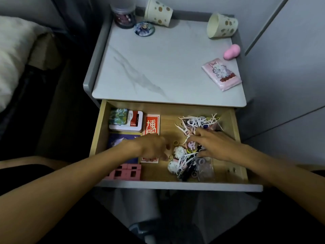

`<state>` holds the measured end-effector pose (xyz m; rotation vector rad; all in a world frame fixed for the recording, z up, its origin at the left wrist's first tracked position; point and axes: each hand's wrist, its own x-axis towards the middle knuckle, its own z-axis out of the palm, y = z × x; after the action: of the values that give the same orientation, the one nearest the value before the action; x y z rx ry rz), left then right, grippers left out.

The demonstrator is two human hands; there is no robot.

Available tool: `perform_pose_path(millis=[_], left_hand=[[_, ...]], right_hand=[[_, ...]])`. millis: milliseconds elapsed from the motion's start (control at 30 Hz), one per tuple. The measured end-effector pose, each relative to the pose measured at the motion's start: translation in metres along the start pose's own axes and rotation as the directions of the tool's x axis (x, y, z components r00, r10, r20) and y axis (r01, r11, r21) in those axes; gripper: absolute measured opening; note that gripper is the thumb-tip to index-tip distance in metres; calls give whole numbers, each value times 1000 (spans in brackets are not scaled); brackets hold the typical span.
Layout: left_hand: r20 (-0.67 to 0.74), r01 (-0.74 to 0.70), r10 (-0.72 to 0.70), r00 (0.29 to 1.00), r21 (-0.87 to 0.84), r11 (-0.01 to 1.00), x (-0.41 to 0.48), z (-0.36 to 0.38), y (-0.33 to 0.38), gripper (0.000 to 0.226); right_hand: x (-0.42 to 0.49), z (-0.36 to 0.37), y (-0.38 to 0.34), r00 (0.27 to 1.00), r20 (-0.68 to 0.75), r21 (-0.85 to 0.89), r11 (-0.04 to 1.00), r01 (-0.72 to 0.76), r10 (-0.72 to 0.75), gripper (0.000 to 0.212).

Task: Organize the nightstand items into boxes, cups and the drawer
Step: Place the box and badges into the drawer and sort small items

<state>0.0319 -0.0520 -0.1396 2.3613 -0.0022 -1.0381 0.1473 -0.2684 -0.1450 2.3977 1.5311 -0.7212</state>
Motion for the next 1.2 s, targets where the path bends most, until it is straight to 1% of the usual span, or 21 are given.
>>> perform_pose_path(millis=[33, 67, 133, 167, 233, 267, 333, 367, 433, 533, 667, 800, 933, 1000, 1067, 1133, 1200], left_hand=[[-44, -17, 20, 999, 72, 997, 6, 4, -3, 46], [-98, -40, 50, 994, 99, 994, 10, 7, -5, 51], [-219, -116, 131, 967, 83, 990, 17, 16, -5, 62], [-272, -142, 165, 948, 101, 985, 18, 21, -3, 67], [-321, -171, 218, 922, 169, 971, 20, 31, 0, 70], [-335, -191, 249, 909, 197, 962, 21, 35, 1, 70], [-355, -240, 310, 882, 229, 943, 28, 40, 2, 63], [-356, -257, 322, 877, 217, 942, 31, 40, 2, 57], [-357, -271, 318, 878, 174, 947, 33, 40, 4, 45], [-396, -263, 308, 865, 166, 951, 35, 45, 5, 48], [-416, -256, 303, 857, 165, 952, 36, 46, 3, 44], [-416, -239, 297, 860, 186, 953, 38, 41, 6, 49], [-404, -235, 295, 866, 193, 953, 35, 38, 10, 47], [-407, -244, 299, 863, 181, 953, 35, 40, 9, 53], [-427, -250, 301, 853, 172, 953, 37, 42, 7, 56], [-439, -264, 306, 845, 156, 952, 40, 44, 7, 52], [-434, -288, 301, 849, 99, 953, 42, 47, 7, 49]], right_hand=[[3, 0, 1, 1000, -20, 8, 1000, 0, 0, 61], [5, -3, 1, 999, -32, 24, 1000, 4, -3, 57], [10, -5, 4, 999, -37, 59, 998, 28, -26, 42], [12, -6, 4, 999, -36, 74, 997, 28, -26, 37], [13, -7, 3, 1000, -12, 93, 996, 16, -14, 35], [12, -7, 2, 1000, 9, 97, 995, 17, -18, 40], [8, -6, -1, 999, 28, 103, 994, 32, -35, 53], [7, -5, -4, 998, 19, 99, 994, 50, -52, 55], [6, -1, -8, 996, -5, 90, 992, 88, -88, 53], [8, 5, -10, 996, -9, 123, 988, 92, -92, 52], [10, 2, -8, 999, 6, 149, 988, 31, -33, 51], [8, -14, -6, 998, -55, 249, 968, -1, 15, 42], [3, -17, -11, 999, -33, 314, 949, -8, 19, 38], [-1, -16, -13, 1000, -23, 325, 946, 18, -11, 35], [-4, -15, -14, 999, -11, 335, 942, 38, -36, 27], [-5, -13, -15, 999, -5, 370, 928, 50, -52, 14], [-5, -9, -15, 999, -13, 385, 922, 46, -44, 9]])
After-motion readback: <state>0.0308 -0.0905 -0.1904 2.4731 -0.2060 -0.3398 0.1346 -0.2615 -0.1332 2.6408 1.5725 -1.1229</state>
